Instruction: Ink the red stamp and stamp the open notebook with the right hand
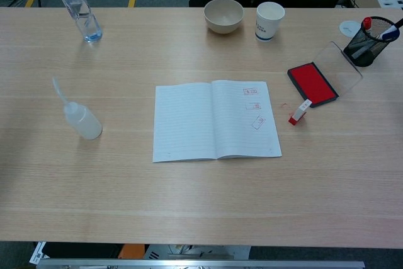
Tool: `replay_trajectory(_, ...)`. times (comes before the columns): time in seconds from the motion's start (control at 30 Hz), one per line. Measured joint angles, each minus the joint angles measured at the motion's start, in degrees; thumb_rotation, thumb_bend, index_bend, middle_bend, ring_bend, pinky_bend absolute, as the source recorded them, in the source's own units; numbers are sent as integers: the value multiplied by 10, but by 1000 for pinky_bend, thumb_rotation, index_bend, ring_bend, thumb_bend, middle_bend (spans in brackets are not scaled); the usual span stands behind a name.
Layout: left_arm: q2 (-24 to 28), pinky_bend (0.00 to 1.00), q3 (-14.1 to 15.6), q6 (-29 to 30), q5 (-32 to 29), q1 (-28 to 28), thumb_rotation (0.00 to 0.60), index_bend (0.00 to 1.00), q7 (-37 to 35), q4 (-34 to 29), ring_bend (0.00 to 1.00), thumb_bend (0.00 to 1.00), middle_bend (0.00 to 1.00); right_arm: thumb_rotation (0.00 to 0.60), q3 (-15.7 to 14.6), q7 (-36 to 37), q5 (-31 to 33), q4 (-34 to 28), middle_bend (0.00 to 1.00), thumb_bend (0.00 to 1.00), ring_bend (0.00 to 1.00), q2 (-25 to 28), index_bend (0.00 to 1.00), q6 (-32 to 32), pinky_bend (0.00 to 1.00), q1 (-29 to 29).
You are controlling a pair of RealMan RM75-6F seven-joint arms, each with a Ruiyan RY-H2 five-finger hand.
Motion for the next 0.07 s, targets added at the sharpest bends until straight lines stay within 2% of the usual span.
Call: replay_trajectory(0.07,0,86,0,1,0,0,600,177,1,0,106,340,133,600,2,2,-1,-1,423,395,271,0,490,1,189,-3)
